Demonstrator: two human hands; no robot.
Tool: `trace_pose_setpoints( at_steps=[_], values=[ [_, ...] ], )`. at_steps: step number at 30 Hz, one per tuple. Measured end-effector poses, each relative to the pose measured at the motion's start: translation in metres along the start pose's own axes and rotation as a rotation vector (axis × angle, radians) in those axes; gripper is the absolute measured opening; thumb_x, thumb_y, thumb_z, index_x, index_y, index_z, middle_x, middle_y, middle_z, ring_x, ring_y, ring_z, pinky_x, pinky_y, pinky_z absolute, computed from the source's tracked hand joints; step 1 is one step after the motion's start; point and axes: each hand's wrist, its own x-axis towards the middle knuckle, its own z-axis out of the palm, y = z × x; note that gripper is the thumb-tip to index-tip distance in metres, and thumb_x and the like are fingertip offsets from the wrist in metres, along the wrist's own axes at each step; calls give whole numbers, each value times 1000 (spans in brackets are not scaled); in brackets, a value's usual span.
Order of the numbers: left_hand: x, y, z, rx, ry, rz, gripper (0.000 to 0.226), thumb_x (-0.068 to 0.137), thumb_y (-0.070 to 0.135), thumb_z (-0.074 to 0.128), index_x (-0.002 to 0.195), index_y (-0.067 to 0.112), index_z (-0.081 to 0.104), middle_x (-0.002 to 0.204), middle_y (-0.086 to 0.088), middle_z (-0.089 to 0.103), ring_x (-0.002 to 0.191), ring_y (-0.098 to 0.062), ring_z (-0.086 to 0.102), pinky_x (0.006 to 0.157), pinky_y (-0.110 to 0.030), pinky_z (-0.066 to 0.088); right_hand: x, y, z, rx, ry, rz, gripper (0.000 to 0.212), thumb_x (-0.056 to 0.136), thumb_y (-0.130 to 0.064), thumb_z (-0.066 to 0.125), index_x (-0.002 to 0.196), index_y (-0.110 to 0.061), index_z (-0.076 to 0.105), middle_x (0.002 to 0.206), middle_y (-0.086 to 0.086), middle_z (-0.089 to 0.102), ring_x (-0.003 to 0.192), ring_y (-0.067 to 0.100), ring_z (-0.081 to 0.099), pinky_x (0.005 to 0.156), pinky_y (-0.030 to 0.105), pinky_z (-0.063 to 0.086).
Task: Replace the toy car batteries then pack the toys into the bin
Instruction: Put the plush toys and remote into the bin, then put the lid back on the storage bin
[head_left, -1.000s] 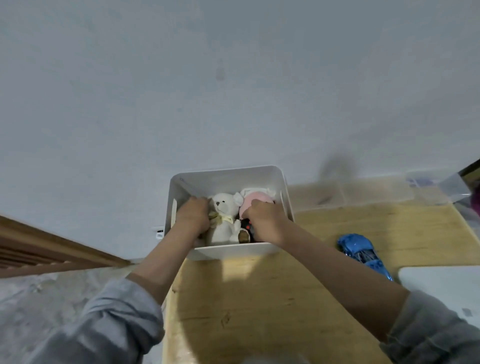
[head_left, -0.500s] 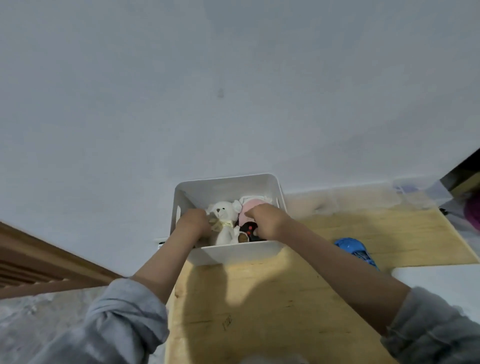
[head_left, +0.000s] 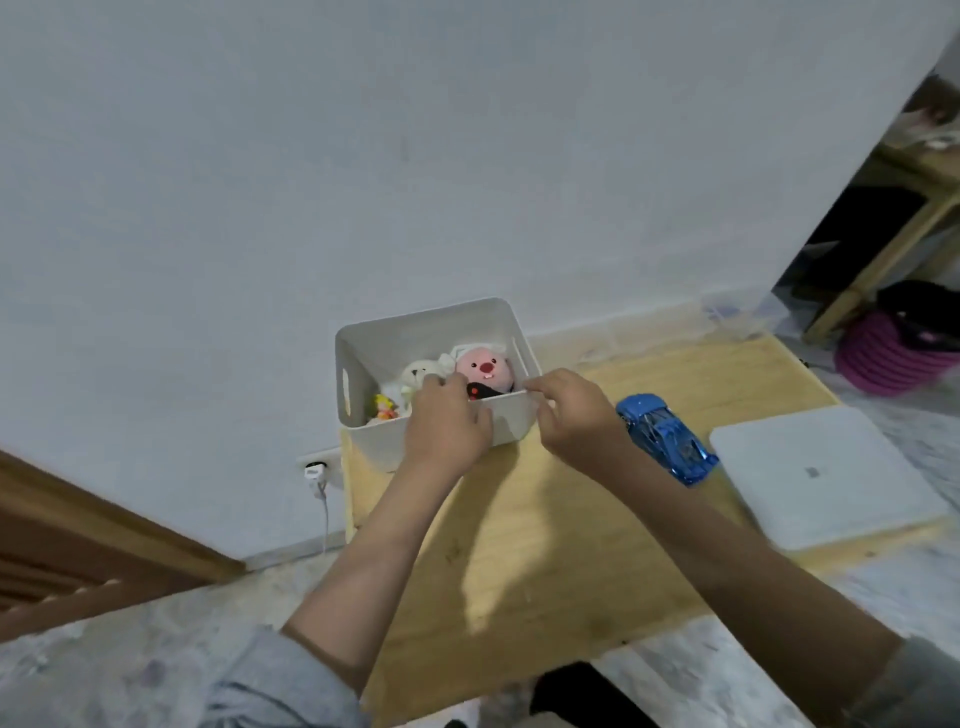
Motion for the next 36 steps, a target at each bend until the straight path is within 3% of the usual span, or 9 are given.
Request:
trace_pose_setpoints(
  at_steps=[2,7,11,17,20,22,26,29,36],
  values=[
    [-15,13,14,-73,30,45,40,86,26,57,121,7,55,118,-17,50,111,-35,48,87,-40,45,-30,16,-2,17,45,2,27,77,5,59,102,2,68,91,17,68,80,32,65,75,26,45],
    [-48,68,63,-173,-9,120,44,90,28,56,129,9,51,123,-13,48,119,-31,45,93,-36,42,-87,73,-34,36,39,150,25,83,1,62,107,-1,67,96,15,70,91,28,65,82,33,50],
    [-67,119,113,-180,-88,121,45,92,29,52,133,11,48,125,-9,46,121,-26,45,94,-34,42,-117,139,-65,43,52,224,19,81,4,61,99,2,67,88,20,65,82,35,64,72,39,52],
    [-88,222,214,-229,-313,-21,38,88,32,56,120,11,51,119,-8,48,109,-25,50,85,-30,44,-156,270,-113,21,-50,405,37,87,-16,62,123,-9,57,116,13,57,109,27,55,89,31,41],
    [-97,259,268,-145,-433,-127,65,80,48,64,131,16,39,128,-9,37,118,-27,41,91,-35,44,-177,327,-137,-26,-110,493,53,84,-23,66,132,-11,48,130,16,49,123,32,44,98,39,38],
    [-100,274,292,-83,-476,-183,82,74,53,69,136,19,28,133,-10,28,123,-30,32,94,-37,41,-187,355,-152,-69,-209,563,72,80,-33,71,141,-17,36,142,17,33,132,37,31,101,44,35],
    [-99,287,316,38,-433,-264,104,64,58,74,143,21,16,146,-17,13,131,-38,21,107,-46,31,-193,397,-170,-208,-395,609,109,67,-42,79,150,-27,10,152,24,2,139,45,8,110,52,21],
    [-95,286,324,56,-425,-271,108,69,52,74,148,20,8,153,-18,-2,137,-39,11,113,-49,22,-188,412,-173,-170,-489,649,122,62,-46,82,150,-29,0,154,22,-12,141,44,-2,114,52,14],
    [-95,282,327,42,-338,-197,93,75,46,71,146,15,19,145,-12,11,124,-30,20,99,-40,39,-182,421,-170,-81,-490,641,123,56,-46,86,150,-30,9,150,19,1,136,40,7,111,49,21]
  ],
)
